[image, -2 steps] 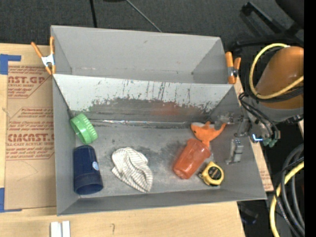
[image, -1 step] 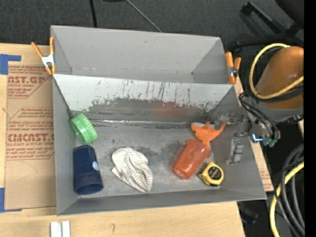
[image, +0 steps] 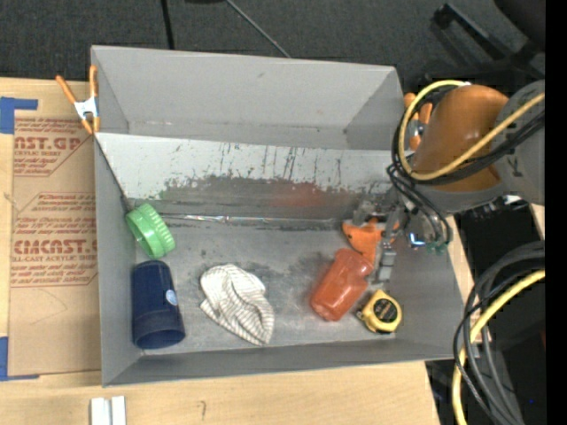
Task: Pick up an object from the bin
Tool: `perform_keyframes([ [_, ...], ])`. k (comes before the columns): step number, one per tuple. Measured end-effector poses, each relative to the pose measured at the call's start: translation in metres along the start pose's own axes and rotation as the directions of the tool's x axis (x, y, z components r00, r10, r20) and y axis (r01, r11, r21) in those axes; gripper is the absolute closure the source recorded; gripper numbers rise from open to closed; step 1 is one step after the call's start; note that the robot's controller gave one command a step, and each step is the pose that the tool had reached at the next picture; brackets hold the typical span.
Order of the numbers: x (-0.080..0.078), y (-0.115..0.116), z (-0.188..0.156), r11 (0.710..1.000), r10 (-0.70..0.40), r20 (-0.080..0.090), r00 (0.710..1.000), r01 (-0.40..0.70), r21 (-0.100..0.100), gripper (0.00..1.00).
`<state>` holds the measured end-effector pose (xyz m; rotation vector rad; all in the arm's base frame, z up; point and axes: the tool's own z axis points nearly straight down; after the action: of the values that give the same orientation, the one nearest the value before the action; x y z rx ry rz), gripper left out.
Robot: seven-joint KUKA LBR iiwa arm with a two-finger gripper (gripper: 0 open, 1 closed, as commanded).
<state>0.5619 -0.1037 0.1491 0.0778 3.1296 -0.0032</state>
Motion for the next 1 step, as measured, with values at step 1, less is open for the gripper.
perform_keyframes([
  [1, -0.0236, 0.0138, 0.0445, 0.998, 0.059, -0.001, 0.998, -0.059, -0.001, 1.00],
])
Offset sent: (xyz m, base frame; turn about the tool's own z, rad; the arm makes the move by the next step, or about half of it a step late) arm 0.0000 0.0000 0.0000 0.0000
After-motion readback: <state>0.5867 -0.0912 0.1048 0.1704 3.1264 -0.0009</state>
